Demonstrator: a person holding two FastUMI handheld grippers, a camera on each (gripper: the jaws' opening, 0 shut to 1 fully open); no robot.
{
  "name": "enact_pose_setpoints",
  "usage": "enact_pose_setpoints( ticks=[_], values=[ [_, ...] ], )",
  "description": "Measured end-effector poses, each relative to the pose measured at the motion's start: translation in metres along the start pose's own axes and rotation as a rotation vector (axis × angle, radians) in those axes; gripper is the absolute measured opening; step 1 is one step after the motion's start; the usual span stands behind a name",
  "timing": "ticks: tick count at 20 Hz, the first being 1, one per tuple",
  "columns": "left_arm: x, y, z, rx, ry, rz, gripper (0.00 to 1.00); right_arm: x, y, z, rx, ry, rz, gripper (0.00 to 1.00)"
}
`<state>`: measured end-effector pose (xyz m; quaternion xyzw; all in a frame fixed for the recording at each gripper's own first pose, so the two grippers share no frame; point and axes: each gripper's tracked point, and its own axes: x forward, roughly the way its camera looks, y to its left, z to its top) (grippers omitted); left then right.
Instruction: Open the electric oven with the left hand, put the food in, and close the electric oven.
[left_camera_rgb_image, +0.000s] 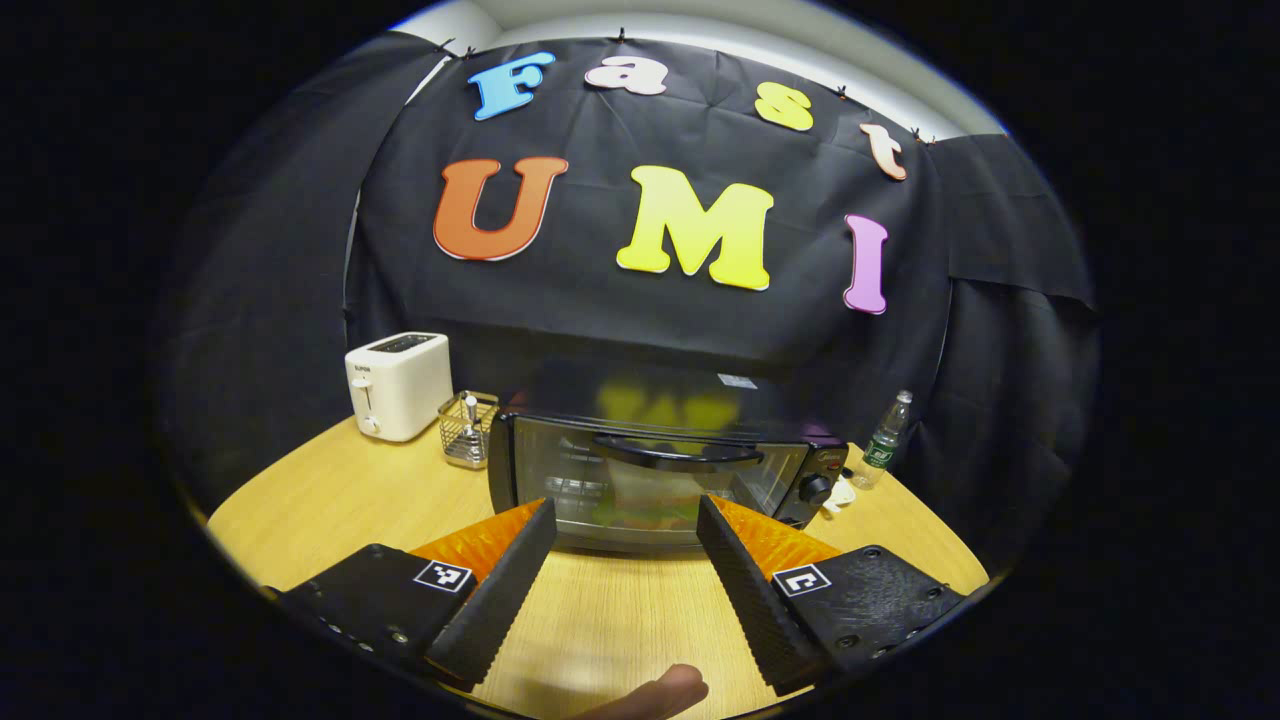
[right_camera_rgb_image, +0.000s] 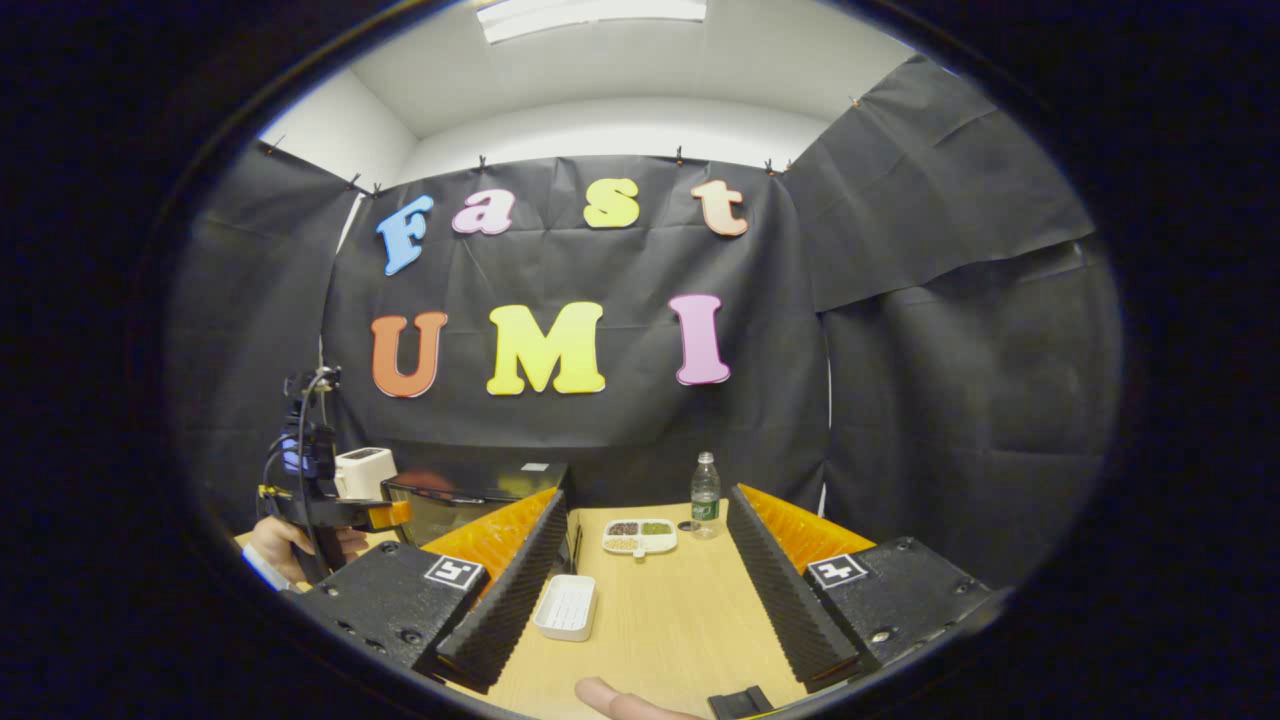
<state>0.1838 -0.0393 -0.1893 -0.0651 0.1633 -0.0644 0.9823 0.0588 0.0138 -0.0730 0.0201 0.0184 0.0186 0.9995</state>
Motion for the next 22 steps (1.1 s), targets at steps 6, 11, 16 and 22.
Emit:
enact_pose_setpoints(
  ticks=[6,11,16,22],
  values=[
    [-0.081,-0.009,0.053,0.051,-0.117,0.008,0.93,-0.026,-0.008,0.012,0.012,-0.018,-0.018,0.99],
    [-0.16,-0.015,0.076,0.092,-0.17,0.032,0.93,-0.057,-0.017,0.03,0.034,-0.054,-0.036,0.99],
    [-0.233,-0.019,0.093,0.143,-0.268,0.082,0.93,-0.092,-0.013,0.039,0.019,-0.085,-0.038,1.0],
    [-0.289,-0.026,0.065,0.139,-0.3,0.097,0.94,-0.114,0.007,0.039,-0.03,-0.107,-0.002,0.99]
  ],
)
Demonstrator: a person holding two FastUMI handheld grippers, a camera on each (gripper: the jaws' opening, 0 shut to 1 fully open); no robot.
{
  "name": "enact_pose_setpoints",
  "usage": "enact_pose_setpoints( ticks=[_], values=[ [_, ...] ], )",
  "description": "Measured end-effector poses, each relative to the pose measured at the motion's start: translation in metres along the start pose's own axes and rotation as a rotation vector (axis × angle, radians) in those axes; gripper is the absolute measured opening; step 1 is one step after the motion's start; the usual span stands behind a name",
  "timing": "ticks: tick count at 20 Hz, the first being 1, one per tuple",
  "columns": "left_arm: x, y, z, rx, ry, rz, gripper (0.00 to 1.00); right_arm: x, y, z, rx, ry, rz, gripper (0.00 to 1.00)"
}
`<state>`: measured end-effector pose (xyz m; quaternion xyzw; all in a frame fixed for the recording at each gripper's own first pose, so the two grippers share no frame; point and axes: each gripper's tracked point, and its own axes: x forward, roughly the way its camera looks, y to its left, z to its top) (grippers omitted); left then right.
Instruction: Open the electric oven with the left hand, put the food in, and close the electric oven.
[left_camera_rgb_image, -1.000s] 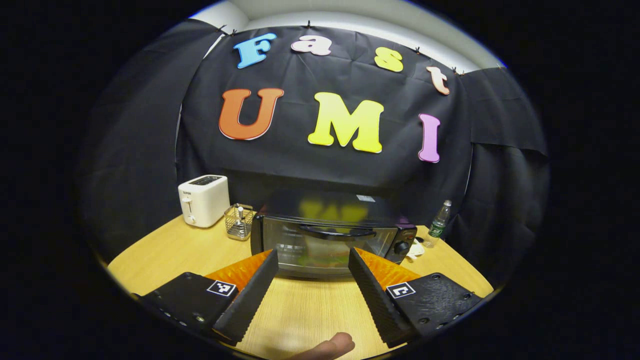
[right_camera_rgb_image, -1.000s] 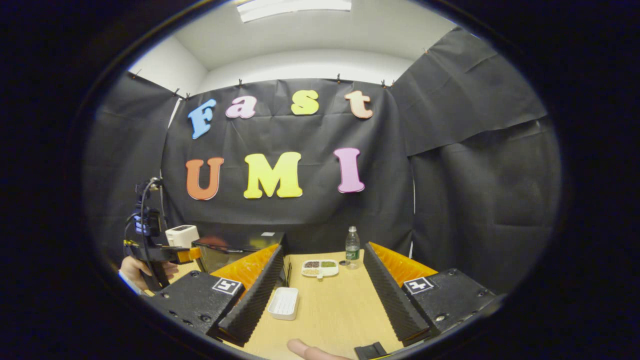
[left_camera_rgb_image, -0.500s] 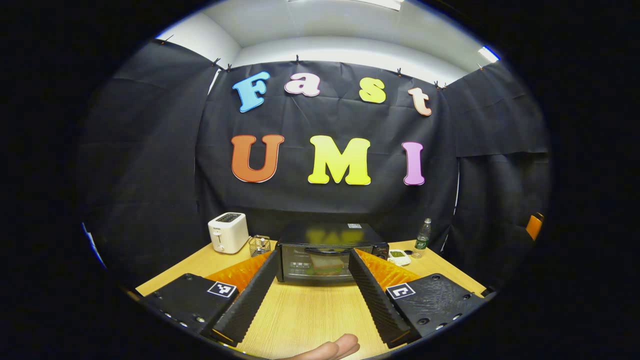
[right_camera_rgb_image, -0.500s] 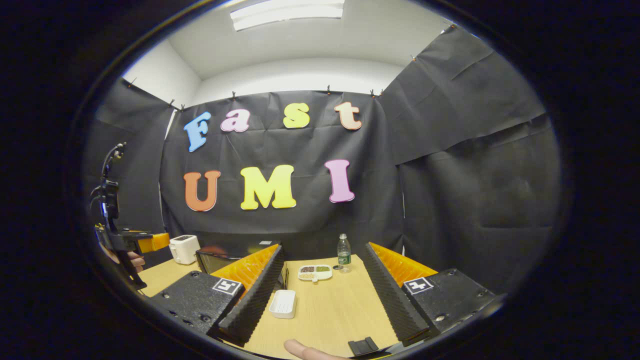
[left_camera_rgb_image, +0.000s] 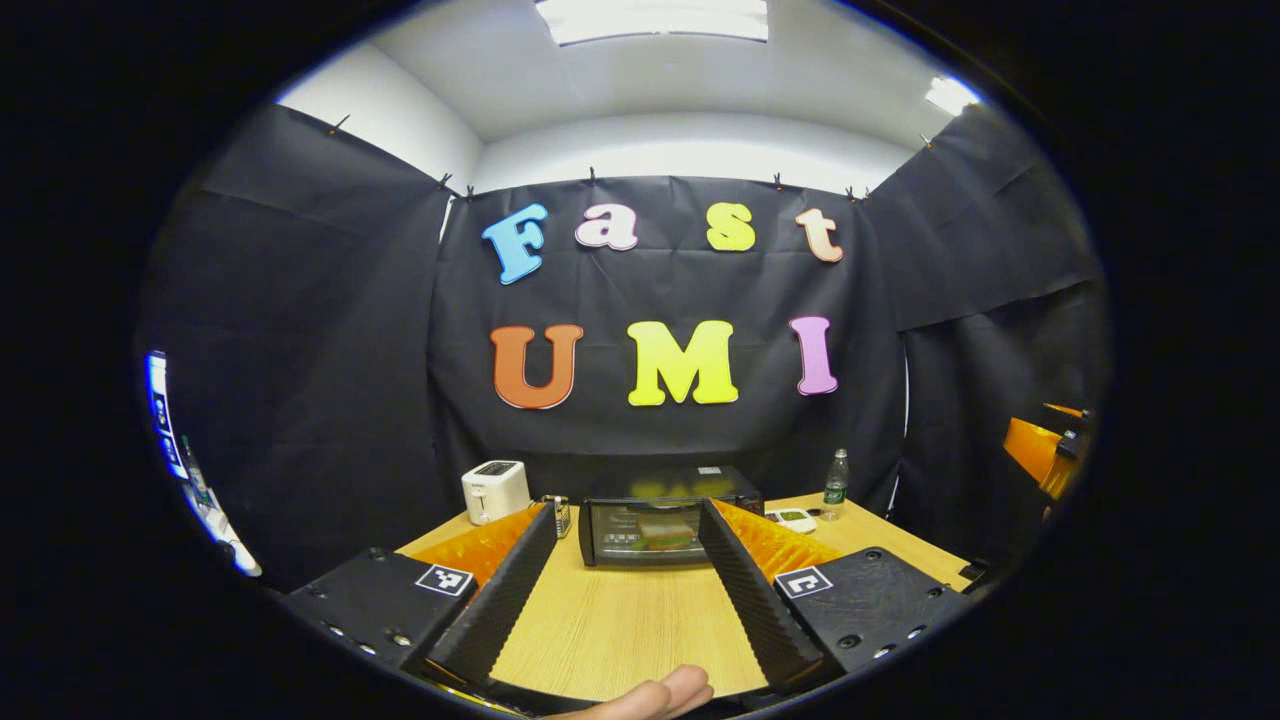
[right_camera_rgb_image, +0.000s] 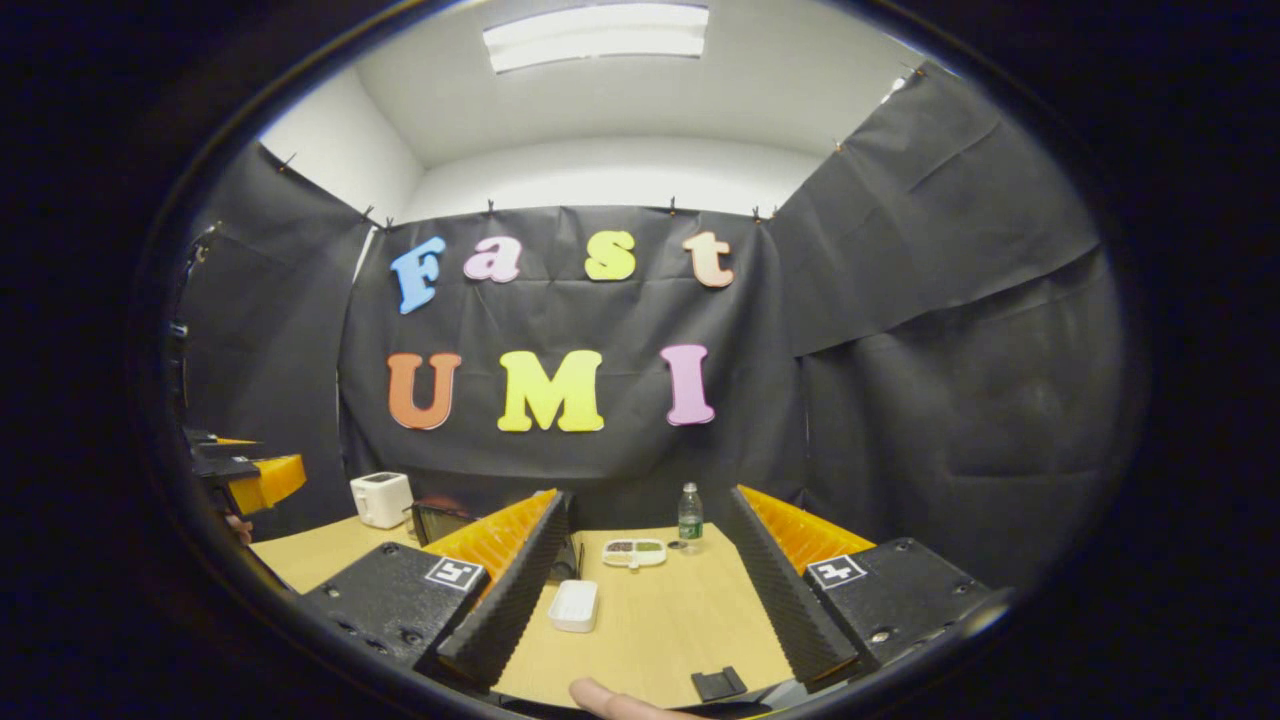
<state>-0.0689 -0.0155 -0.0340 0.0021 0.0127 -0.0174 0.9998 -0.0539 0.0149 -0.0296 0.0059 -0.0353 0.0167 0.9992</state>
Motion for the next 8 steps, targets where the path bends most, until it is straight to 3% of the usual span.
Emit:
enact_pose_setpoints(
  ticks=[3,7,8],
  values=[
    [-0.005,0.004,-0.004,-0.016,-0.007,0.034,0.94,0.0,0.017,-0.01,-0.003,0.025,0.043,0.99],
    [-0.007,-0.004,-0.009,-0.022,0.005,0.001,0.94,0.003,0.021,-0.017,0.003,0.034,0.063,1.0],
    [-0.007,-0.007,-0.011,-0.022,0.006,-0.013,0.82,0.004,0.019,-0.016,0.004,0.031,0.055,1.0]
  ],
)
